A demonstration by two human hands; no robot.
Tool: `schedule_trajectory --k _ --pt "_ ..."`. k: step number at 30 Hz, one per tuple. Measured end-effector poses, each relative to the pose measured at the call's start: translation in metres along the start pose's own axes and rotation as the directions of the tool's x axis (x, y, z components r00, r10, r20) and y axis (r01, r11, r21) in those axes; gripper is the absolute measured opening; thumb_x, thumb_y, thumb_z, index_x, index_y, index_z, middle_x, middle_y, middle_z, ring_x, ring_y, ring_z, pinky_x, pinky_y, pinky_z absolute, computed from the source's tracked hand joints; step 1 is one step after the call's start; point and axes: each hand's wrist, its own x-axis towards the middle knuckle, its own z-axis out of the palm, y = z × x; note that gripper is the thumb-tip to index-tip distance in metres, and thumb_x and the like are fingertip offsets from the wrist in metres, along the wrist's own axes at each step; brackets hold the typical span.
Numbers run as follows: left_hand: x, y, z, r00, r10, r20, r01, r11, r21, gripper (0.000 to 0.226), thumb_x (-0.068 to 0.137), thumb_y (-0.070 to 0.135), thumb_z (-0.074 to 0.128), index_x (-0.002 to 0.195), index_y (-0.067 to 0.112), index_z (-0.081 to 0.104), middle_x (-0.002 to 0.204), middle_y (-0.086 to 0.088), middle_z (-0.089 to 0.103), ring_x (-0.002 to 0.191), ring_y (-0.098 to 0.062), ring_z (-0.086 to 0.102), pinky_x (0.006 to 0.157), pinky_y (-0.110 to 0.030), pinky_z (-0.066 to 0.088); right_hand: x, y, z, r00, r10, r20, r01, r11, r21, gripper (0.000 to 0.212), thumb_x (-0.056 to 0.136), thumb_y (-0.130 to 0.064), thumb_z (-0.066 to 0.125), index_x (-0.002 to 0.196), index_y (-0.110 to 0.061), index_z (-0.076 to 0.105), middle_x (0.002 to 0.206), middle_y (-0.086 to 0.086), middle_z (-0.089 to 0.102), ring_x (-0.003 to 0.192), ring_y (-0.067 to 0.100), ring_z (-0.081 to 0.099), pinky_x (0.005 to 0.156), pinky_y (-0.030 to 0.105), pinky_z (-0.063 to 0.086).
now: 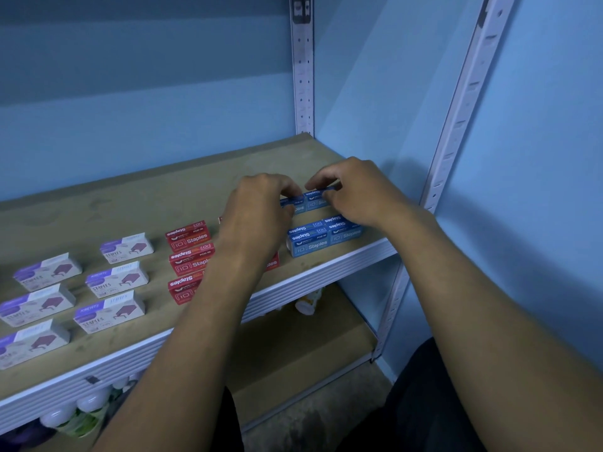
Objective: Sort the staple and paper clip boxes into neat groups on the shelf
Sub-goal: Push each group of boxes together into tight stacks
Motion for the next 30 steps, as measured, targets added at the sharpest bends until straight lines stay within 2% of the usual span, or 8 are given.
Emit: schedule_trajectory --k 8,16,19,26,30 --pt "0.006 -0.004 0.002 1.0 -0.023 0.017 0.023 1.0 -0.008 0.034 0.079 0.002 0.065 0.099 0.027 0.077 0.101 0.005 0.074 0.089 -0.016 0.067 0.083 -0.031 0.054 0.01 0.003 0.003 0.999 0.053 -0.013 -0.054 0.998 -0.025 0.03 0.086 -0.009 0.069 0.096 -0.035 0.08 0.103 -0.007 0.074 0.092 0.008 0.066 0.082 0.014 0.044" --pt "0.009 -0.004 0.001 0.999 -0.026 0.035 0.029 0.995 -0.091 0.035 0.079 -0.002 0.067 0.1 0.025 0.077 0.101 0.006 0.073 0.086 -0.012 0.067 0.083 -0.03 0.055 0.004 0.004 -0.005 1.0 0.026 -0.007 -0.026 1.0 0.012 0.028 0.086 -0.008 0.072 0.098 -0.032 0.081 0.095 -0.01 0.074 0.084 0.003 0.065 0.067 0.003 0.039" --pt "0.006 0.0 -0.003 1.0 -0.01 0.015 0.011 0.991 -0.133 0.035 0.079 -0.002 0.067 0.099 0.025 0.077 0.097 0.008 0.074 0.082 -0.009 0.068 0.082 -0.031 0.057 0.0 0.004 -0.011 1.0 0.003 -0.028 -0.003 1.0 0.006 0.027 0.084 -0.009 0.074 0.097 -0.032 0.082 0.089 -0.012 0.074 0.078 -0.002 0.062 0.067 0.003 0.04" --pt "-0.002 0.004 -0.013 1.0 0.03 0.004 -0.028 0.977 -0.209 0.033 0.078 -0.001 0.074 0.096 0.026 0.078 0.09 0.012 0.074 0.079 -0.002 0.069 0.081 -0.026 0.057 -0.01 -0.001 -0.025 0.998 -0.035 -0.052 0.035 0.999 -0.003 0.029 0.084 -0.009 0.075 0.095 -0.034 0.081 0.084 -0.018 0.072 0.079 -0.007 0.063 0.073 0.007 0.045" --pt "-0.009 0.006 -0.02 0.999 0.045 0.005 -0.043 0.973 -0.225 0.031 0.079 0.001 0.075 0.097 0.027 0.078 0.089 0.014 0.074 0.08 0.0 0.068 0.08 -0.021 0.057 -0.019 -0.005 -0.033 0.998 -0.054 -0.043 0.053 0.998 -0.014 0.029 0.084 -0.009 0.076 0.098 -0.034 0.081 0.081 -0.02 0.071 0.08 -0.009 0.063 0.068 0.001 0.038"
